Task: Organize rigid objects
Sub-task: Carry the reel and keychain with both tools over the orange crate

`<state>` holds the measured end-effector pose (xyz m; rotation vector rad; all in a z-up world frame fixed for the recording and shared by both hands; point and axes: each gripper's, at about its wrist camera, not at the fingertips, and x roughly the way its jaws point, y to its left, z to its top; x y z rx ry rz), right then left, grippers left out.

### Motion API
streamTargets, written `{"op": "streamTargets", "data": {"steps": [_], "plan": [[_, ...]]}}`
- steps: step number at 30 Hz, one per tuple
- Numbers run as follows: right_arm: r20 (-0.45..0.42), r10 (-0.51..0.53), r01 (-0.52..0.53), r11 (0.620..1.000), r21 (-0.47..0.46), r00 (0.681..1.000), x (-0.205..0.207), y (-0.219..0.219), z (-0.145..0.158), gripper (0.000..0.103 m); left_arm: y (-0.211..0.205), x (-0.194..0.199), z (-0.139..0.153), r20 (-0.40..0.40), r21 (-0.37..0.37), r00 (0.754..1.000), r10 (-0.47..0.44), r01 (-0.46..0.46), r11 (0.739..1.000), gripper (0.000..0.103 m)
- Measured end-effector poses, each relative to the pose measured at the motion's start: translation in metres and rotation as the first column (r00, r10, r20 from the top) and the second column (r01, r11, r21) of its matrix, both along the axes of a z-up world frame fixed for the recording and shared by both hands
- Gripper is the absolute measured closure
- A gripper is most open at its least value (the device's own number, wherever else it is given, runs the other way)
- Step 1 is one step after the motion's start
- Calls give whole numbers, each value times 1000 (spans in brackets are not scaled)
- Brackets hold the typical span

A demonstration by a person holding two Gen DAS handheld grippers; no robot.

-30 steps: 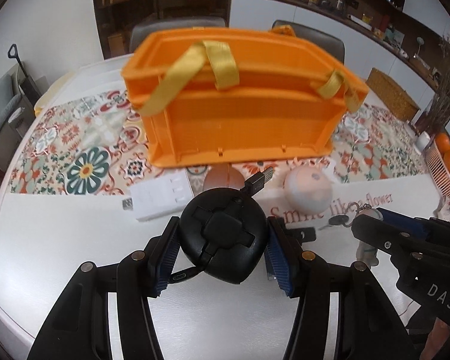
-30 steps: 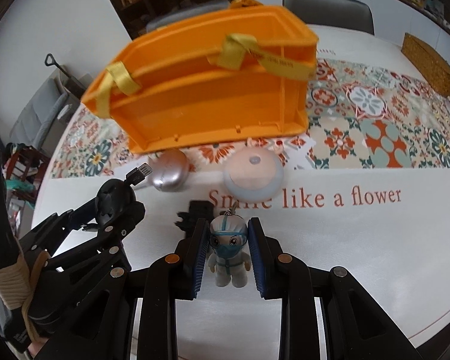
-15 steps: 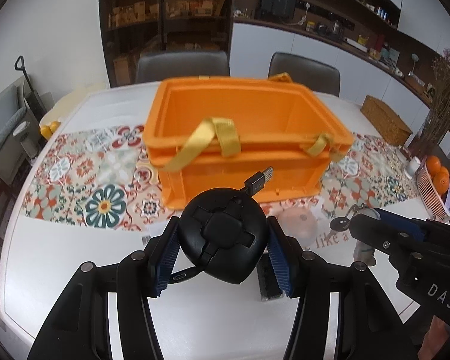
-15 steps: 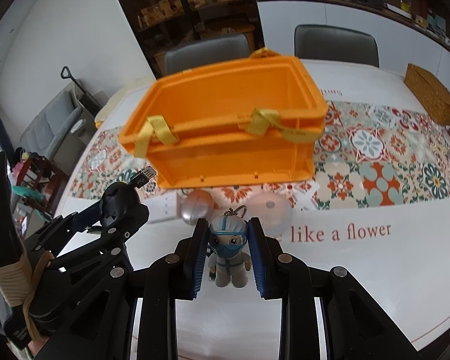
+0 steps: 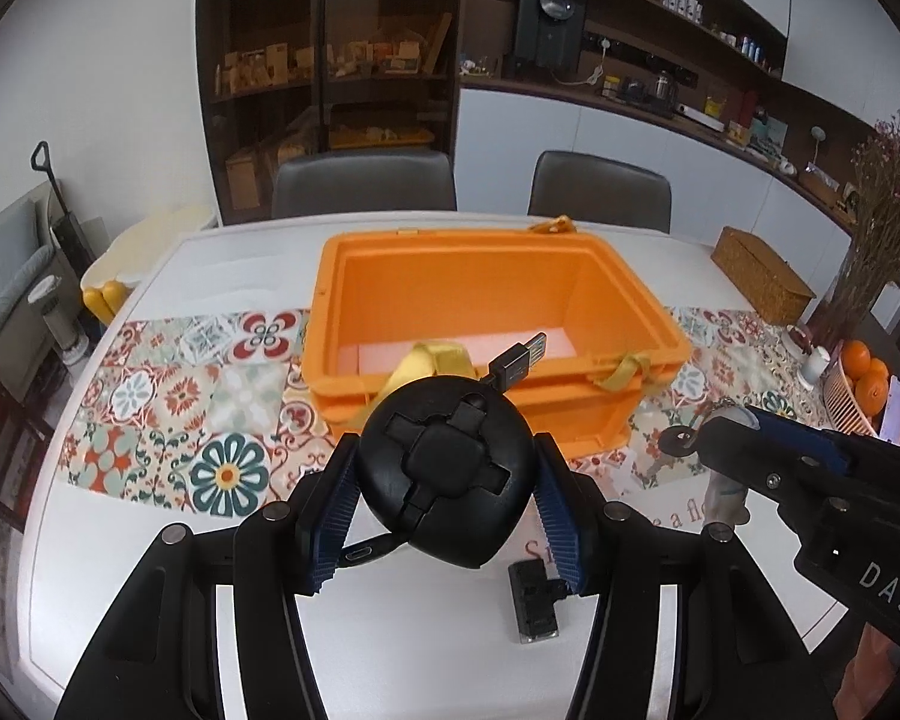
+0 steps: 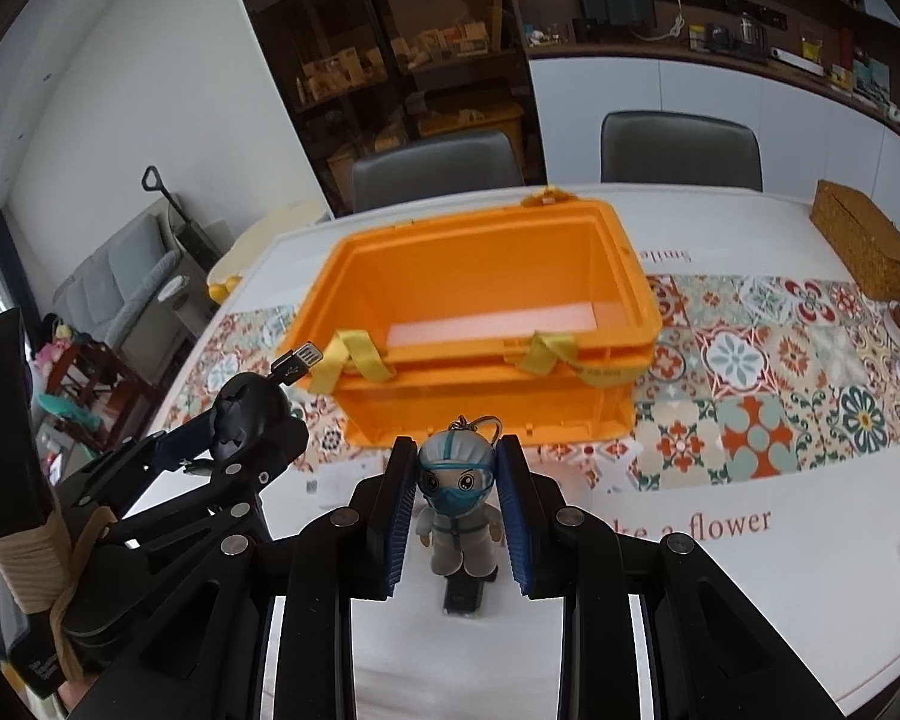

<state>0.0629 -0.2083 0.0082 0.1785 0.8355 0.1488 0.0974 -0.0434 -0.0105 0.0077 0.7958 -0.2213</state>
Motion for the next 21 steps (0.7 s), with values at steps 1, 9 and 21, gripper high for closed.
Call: {"op": "streamTargets", "data": {"steps": [1, 9, 21], "plan": [[9, 1, -1, 1000, 1, 1000, 1, 1, 3, 75, 0, 1, 2, 6, 2, 1000, 0, 0, 1000, 48], [46, 5, -5, 1000, 2, 999, 11, 4, 16, 75, 4, 14, 15, 36, -14, 999, 5, -4, 1000, 48], [73, 25, -26, 1000, 9, 997, 42, 3, 24, 75, 2, 41, 26, 57, -5, 998, 10, -10, 1000, 48]]}}
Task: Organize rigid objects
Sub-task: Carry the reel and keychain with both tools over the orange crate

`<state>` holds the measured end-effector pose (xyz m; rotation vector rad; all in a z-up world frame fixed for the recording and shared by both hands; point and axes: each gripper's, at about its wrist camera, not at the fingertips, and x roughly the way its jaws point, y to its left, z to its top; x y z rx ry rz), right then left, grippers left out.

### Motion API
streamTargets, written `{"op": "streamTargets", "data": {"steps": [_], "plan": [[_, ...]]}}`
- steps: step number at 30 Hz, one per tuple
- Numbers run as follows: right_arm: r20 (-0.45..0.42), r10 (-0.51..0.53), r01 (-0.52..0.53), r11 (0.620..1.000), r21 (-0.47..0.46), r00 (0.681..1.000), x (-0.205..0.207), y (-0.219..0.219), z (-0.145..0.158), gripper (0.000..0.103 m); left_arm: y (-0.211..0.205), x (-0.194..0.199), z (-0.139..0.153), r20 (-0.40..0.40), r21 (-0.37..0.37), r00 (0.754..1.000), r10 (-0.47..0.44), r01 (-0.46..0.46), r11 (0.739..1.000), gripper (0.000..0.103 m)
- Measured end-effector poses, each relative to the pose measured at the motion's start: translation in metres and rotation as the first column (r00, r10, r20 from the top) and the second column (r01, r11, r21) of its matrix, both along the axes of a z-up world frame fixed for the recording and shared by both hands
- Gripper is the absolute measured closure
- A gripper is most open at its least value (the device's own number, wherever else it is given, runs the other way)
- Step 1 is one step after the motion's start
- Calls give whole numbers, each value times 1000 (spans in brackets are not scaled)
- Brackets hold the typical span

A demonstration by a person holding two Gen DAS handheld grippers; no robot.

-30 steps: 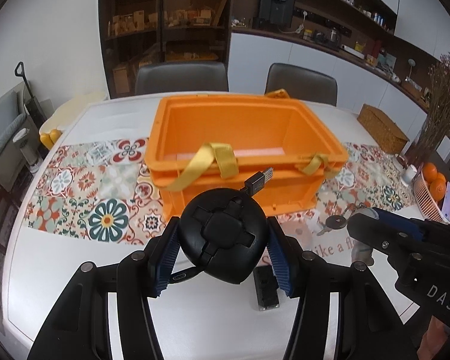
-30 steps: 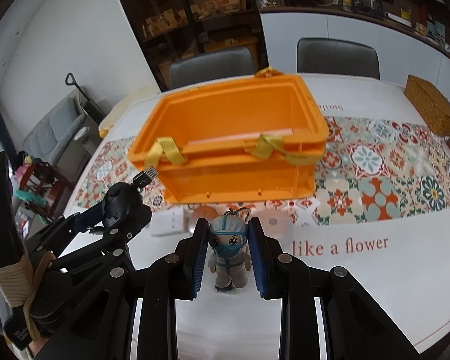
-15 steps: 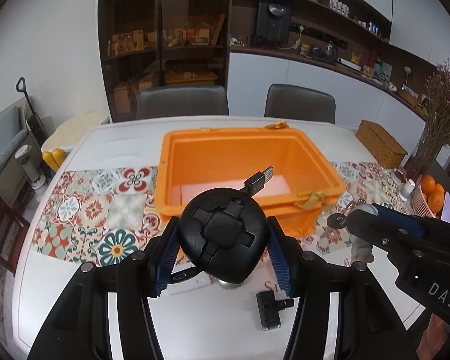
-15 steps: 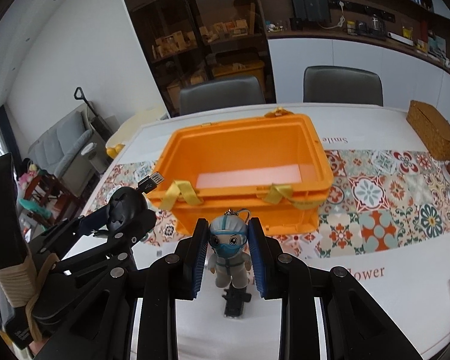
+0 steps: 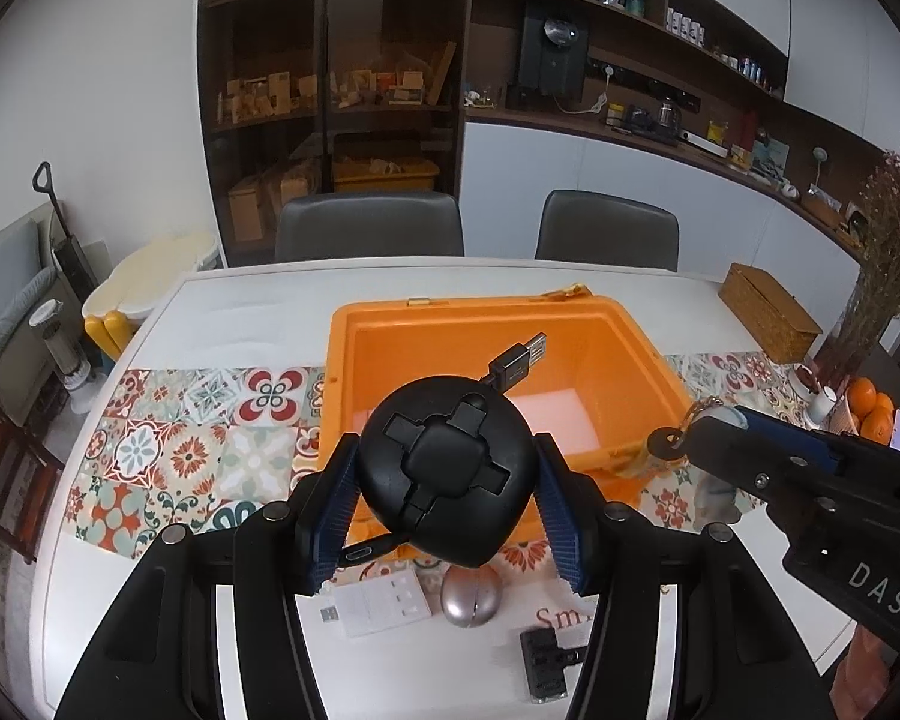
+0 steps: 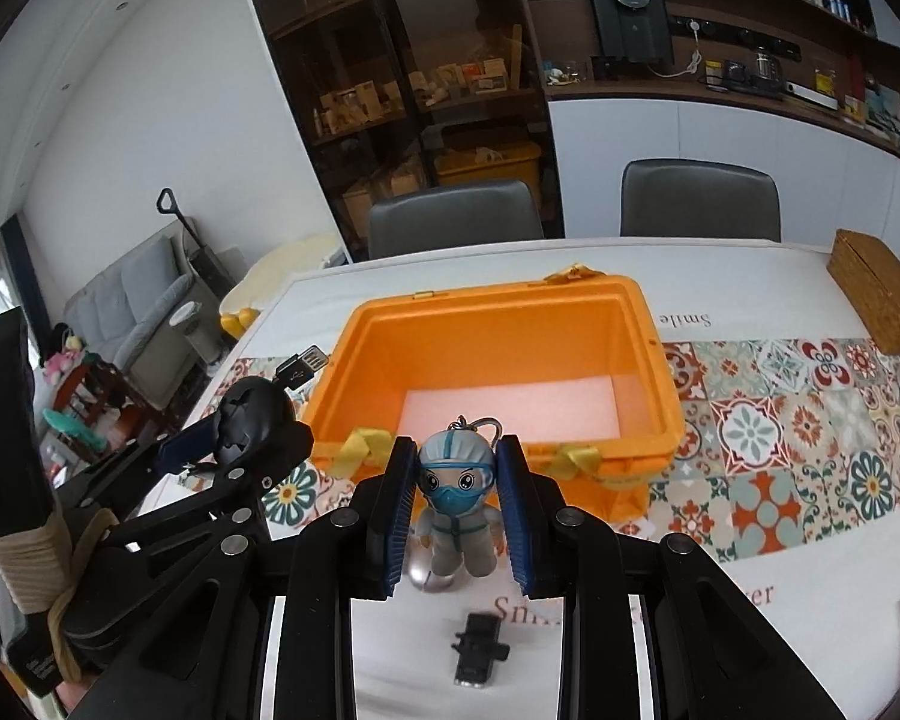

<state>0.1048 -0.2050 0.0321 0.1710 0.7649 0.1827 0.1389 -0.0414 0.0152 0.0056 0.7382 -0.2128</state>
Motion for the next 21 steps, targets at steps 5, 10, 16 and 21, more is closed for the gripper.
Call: {"op": "streamTargets", "data": {"steps": [5, 10, 16, 21], "plan": [[2, 0, 0, 1000, 2, 1000, 16, -1, 2, 75, -1, 15, 2, -3, -6, 1000, 3, -3, 1000, 48], [1, 4, -4, 1000, 5, 1000, 32, -1, 4, 75, 1, 32, 3, -23, -37, 1000, -1, 0, 999, 48], [-18, 2, -1, 1000, 4, 1000, 54, -2, 5, 75, -3, 53, 4, -46, -27, 999, -8, 6, 1000, 48], [-80, -2, 3, 1000, 8, 997, 80, -4, -2, 75, -10, 75, -4, -100, -11, 995, -26, 25, 1000, 48]]}}
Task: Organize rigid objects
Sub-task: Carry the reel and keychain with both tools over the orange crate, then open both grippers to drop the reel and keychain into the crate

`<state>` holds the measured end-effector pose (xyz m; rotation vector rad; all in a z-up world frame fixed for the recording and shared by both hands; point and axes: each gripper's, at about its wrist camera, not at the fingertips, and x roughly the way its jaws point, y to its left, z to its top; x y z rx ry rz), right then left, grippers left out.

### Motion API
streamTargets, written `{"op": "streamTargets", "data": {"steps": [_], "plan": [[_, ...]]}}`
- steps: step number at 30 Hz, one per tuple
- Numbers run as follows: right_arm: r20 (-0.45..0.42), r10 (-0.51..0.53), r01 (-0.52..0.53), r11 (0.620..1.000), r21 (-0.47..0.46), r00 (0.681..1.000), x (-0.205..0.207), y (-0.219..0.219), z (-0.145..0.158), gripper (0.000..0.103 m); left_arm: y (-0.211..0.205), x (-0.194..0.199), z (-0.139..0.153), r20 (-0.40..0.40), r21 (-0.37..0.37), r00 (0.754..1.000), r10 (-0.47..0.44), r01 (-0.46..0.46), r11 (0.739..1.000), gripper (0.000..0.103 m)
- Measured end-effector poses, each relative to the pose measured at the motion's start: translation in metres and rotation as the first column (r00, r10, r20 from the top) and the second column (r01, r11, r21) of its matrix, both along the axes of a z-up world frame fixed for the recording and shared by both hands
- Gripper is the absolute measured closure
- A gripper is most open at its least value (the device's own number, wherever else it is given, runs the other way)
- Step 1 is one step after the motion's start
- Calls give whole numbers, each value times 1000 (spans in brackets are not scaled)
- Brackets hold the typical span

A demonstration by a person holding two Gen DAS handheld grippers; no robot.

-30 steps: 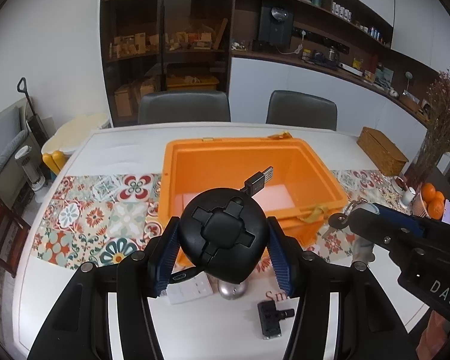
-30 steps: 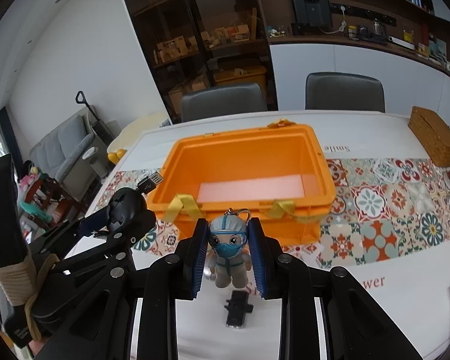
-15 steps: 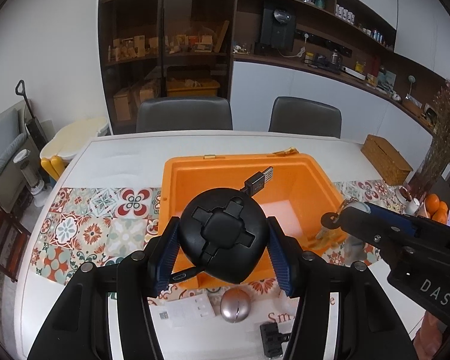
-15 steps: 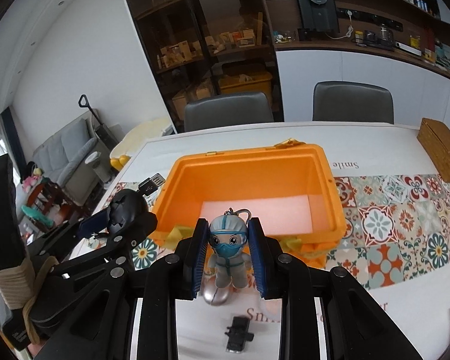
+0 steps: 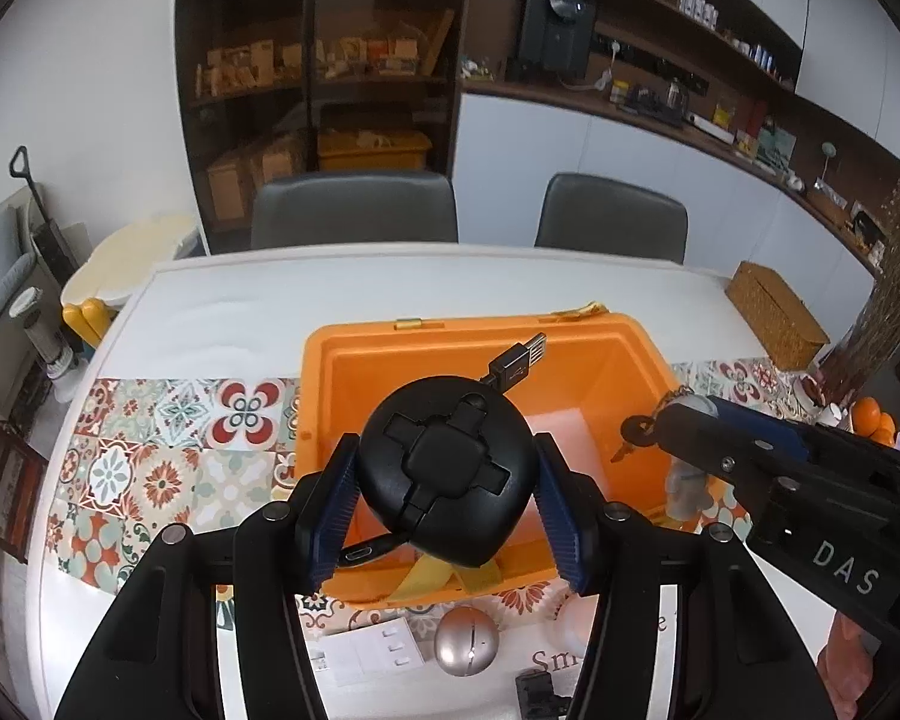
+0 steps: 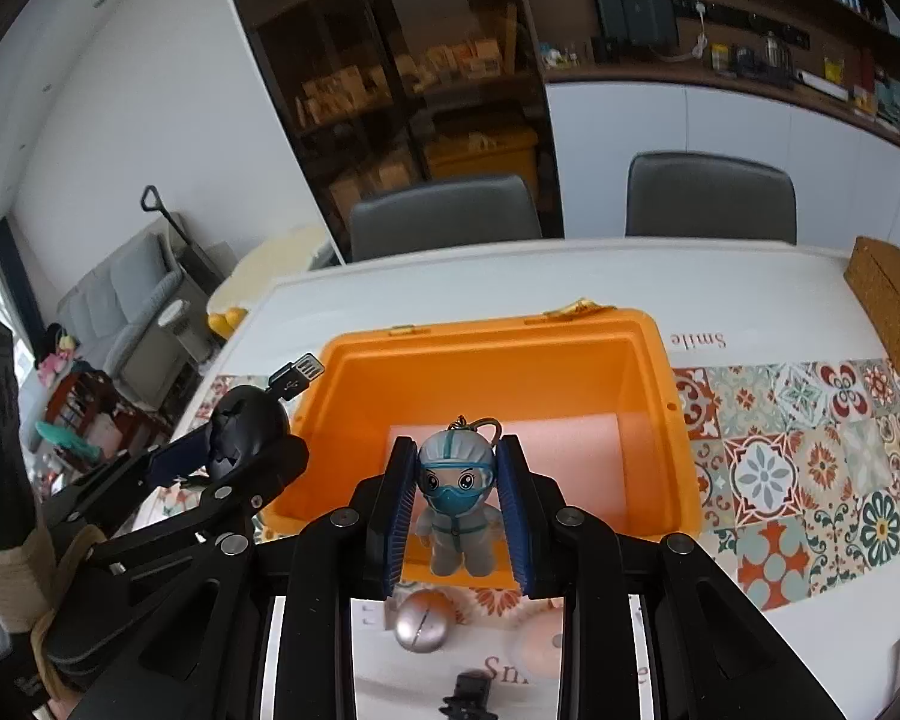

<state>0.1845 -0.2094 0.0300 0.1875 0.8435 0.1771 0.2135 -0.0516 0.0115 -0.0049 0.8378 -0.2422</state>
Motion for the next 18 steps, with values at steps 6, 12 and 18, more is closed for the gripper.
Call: {"op": "streamTargets", "data": {"steps": [6, 12, 18], "plan": [[-60, -9, 7, 1000, -19, 998, 31, -5, -10, 75, -8, 23, -17, -69, 23, 998, -14, 16, 1000, 48], [-133, -16, 11, 999, -37, 991, 54, -10, -29, 75, -12, 41, -32, -120, 50, 993, -11, 17, 999, 48], [-179, -28, 22, 999, -35, 983, 67, -16, -44, 75, -15, 55, -44, -159, 56, 987, -4, 13, 998, 47]]}}
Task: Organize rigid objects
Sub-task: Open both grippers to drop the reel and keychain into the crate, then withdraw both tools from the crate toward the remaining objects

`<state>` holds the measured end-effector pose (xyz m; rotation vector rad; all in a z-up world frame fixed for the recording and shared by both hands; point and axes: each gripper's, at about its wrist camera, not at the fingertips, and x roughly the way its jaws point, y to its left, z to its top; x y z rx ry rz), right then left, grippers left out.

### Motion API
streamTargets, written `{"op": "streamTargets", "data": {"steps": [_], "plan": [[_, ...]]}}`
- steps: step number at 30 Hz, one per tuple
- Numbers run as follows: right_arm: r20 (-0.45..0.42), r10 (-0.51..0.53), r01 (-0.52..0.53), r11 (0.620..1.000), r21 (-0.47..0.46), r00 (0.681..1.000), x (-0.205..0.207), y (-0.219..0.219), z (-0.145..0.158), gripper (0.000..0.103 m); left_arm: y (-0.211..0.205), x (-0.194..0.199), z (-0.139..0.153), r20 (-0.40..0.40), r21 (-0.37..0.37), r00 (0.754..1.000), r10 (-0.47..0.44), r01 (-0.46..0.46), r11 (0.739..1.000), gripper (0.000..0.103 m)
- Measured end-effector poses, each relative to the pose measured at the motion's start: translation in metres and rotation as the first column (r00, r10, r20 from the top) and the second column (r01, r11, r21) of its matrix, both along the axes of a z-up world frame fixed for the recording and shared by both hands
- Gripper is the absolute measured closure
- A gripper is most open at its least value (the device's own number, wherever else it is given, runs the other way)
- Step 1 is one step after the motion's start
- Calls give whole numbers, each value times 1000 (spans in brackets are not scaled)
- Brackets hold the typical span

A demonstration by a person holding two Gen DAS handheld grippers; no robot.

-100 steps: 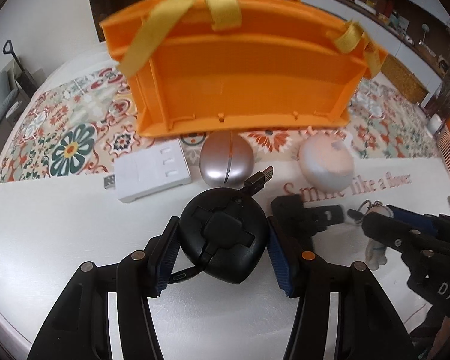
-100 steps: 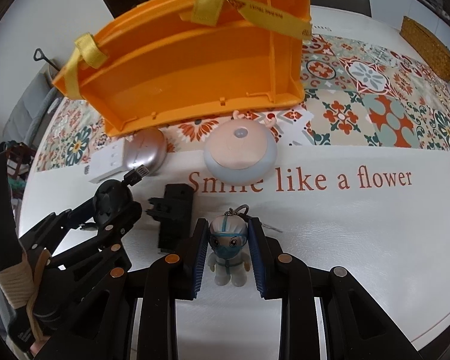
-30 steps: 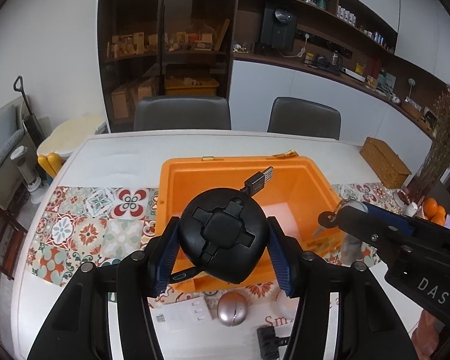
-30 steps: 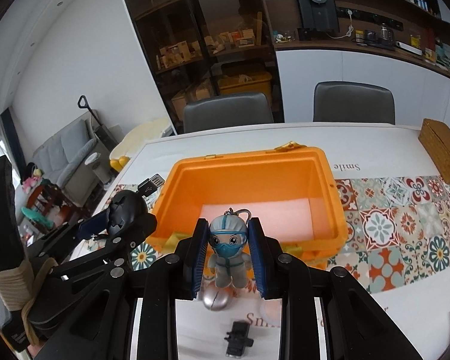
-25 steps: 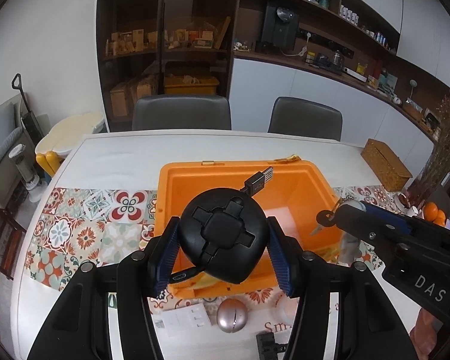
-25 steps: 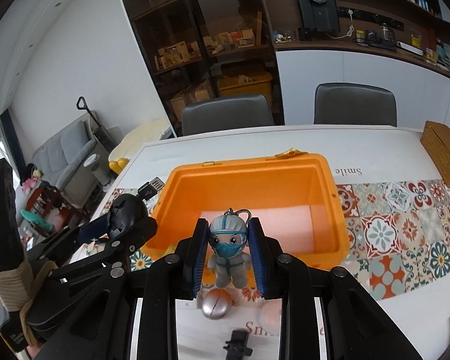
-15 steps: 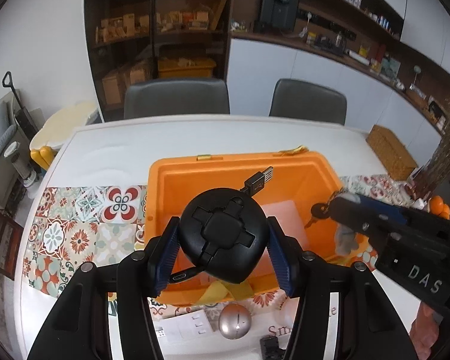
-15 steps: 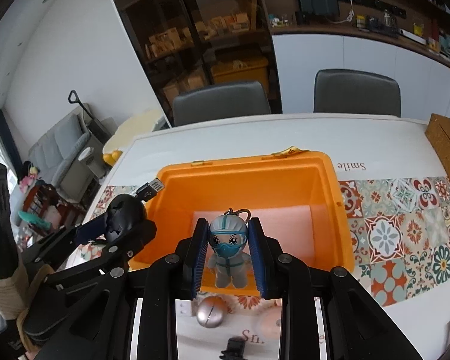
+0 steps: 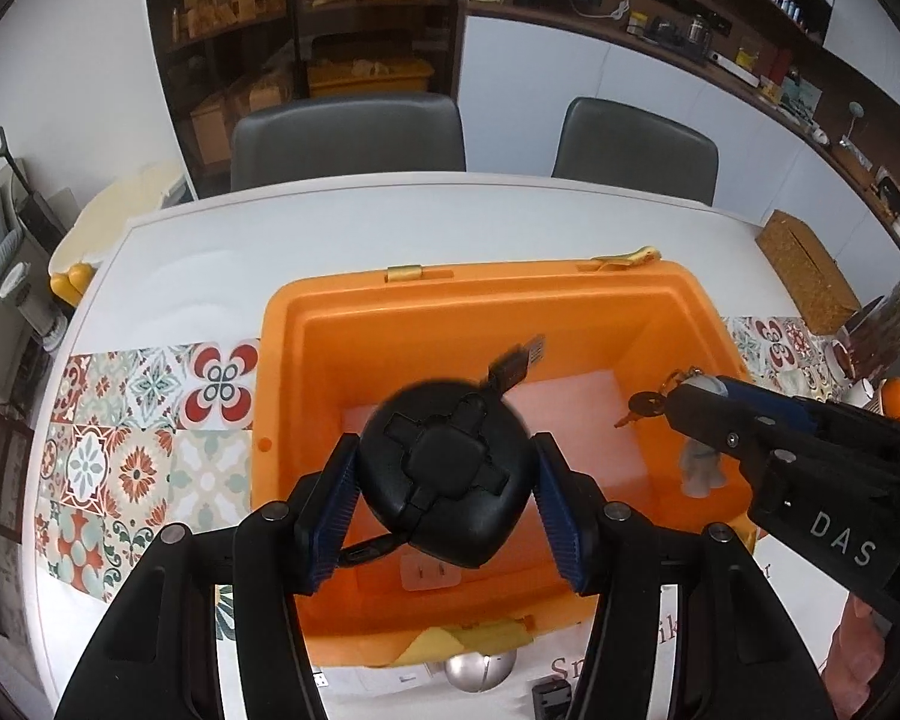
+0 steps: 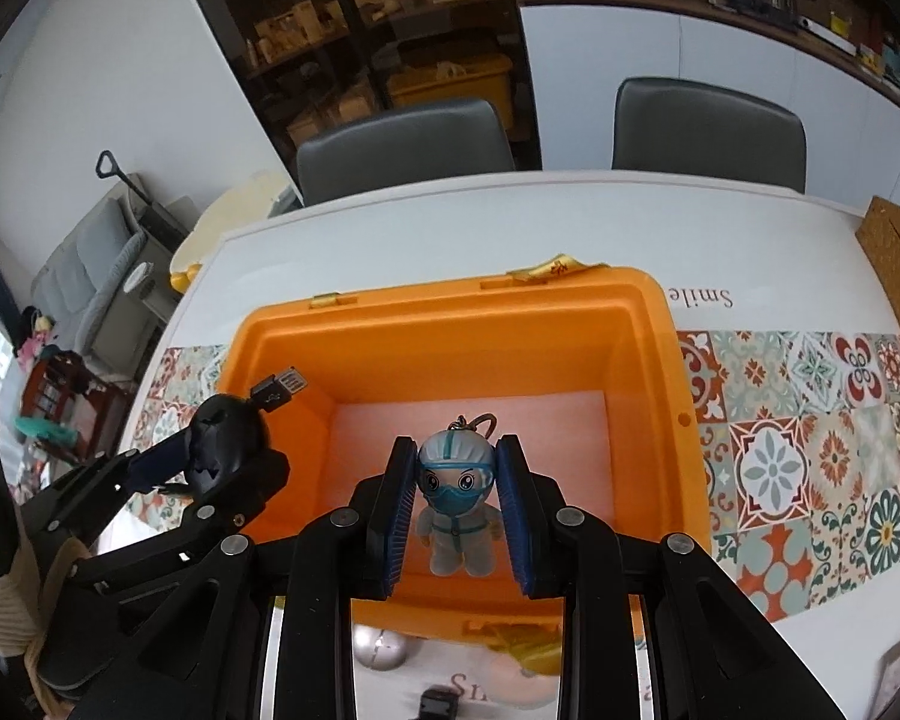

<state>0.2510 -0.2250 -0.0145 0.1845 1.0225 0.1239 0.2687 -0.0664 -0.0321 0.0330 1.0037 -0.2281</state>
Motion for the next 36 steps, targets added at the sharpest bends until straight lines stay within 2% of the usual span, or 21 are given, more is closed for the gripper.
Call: {"op": "streamTargets", "data": {"steps": [3, 5, 11, 13, 15, 16, 17, 26, 36], "plan": [[-18, -3, 3, 1000, -3, 1000, 4, -1, -6, 75, -1, 2, 0, 16, 32, 1000, 9, -10, 999, 44], [-28, -4, 3, 1000, -5, 1000, 6, -1, -9, 75, 0, 1, 2, 25, 55, 999, 24, -25, 998, 30], [-38, -3, 3, 1000, -4, 999, 8, -1, -12, 75, 14, -4, 10, 59, 54, 993, 99, -102, 993, 14], [-36, -2, 2, 1000, -9, 999, 9, 0, -13, 74, 18, -6, 13, 71, 60, 990, 124, -128, 990, 12], [-25, -15, 15, 1000, -23, 1000, 8, 1, -11, 59, 20, -9, 15, 84, 66, 987, 136, -141, 988, 10], [-20, -22, 21, 999, -31, 1000, 7, 1, -11, 47, 21, -10, 16, 86, 67, 986, 143, -149, 987, 9], [-9, -33, 33, 998, -45, 999, 6, 1, -9, 44, 23, -11, 17, 89, 62, 985, 148, -154, 986, 9], [39, -37, 38, 999, -29, 999, -18, -3, 4, 44, 33, -32, 29, 107, 20, 979, 174, -177, 984, 1], [79, -53, 54, 999, -3, 995, -53, -8, 19, 44, 40, -55, 30, 74, -19, 975, 211, -210, 978, 0]]}}
